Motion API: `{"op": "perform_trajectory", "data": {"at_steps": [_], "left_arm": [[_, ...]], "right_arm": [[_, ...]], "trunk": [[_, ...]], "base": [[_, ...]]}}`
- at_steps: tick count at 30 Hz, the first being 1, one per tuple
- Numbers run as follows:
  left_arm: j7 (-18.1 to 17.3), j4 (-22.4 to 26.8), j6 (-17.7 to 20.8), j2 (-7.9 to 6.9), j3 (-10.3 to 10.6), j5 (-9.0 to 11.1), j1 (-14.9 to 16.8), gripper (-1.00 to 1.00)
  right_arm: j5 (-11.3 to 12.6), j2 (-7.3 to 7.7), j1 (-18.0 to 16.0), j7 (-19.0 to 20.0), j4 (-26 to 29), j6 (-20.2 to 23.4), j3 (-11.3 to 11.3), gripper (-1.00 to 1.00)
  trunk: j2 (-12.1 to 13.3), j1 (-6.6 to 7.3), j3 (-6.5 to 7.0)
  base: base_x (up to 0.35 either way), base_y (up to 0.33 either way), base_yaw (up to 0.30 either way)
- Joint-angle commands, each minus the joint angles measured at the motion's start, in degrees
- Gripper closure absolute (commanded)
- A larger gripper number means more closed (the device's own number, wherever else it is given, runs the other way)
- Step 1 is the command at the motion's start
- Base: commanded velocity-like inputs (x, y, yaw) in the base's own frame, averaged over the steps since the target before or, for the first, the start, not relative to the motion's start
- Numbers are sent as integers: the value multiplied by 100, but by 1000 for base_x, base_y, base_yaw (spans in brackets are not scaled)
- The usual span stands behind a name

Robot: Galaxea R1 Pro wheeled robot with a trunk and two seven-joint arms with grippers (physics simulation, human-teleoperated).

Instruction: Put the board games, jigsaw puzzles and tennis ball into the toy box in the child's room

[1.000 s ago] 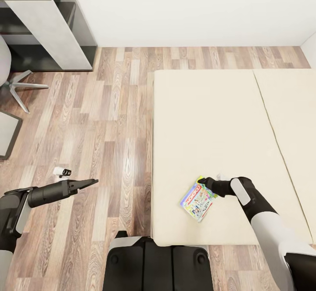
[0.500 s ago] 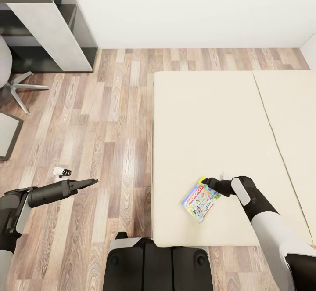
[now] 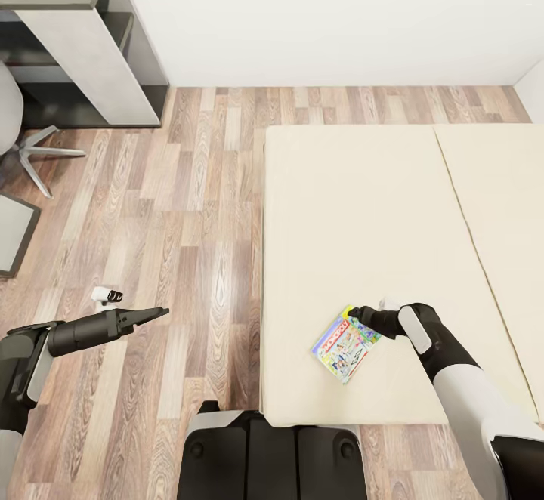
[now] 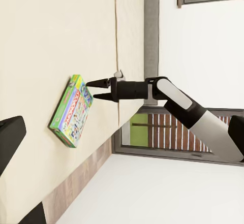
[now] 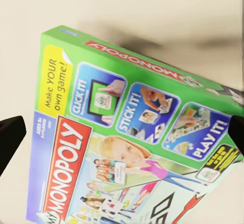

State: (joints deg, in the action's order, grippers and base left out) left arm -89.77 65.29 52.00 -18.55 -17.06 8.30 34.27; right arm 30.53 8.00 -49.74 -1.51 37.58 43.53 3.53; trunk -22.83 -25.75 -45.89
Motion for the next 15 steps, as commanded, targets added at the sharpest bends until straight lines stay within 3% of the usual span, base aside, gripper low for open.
{"op": "perform_trajectory", "data": {"at_steps": [1, 15], "left_arm": [[-23, 1, 62, -1, 1, -4, 1, -100], [-23, 1, 59, 0, 1, -6, 1, -100]], "right_arm": [[28, 3, -1, -16, 2, 27, 12, -100], [77, 192, 84, -7, -33, 9, 8, -100]], "trunk": [[-8, -3, -1], [-8, -3, 19]], "base": [[0, 0, 0], [0, 0, 0]]}}
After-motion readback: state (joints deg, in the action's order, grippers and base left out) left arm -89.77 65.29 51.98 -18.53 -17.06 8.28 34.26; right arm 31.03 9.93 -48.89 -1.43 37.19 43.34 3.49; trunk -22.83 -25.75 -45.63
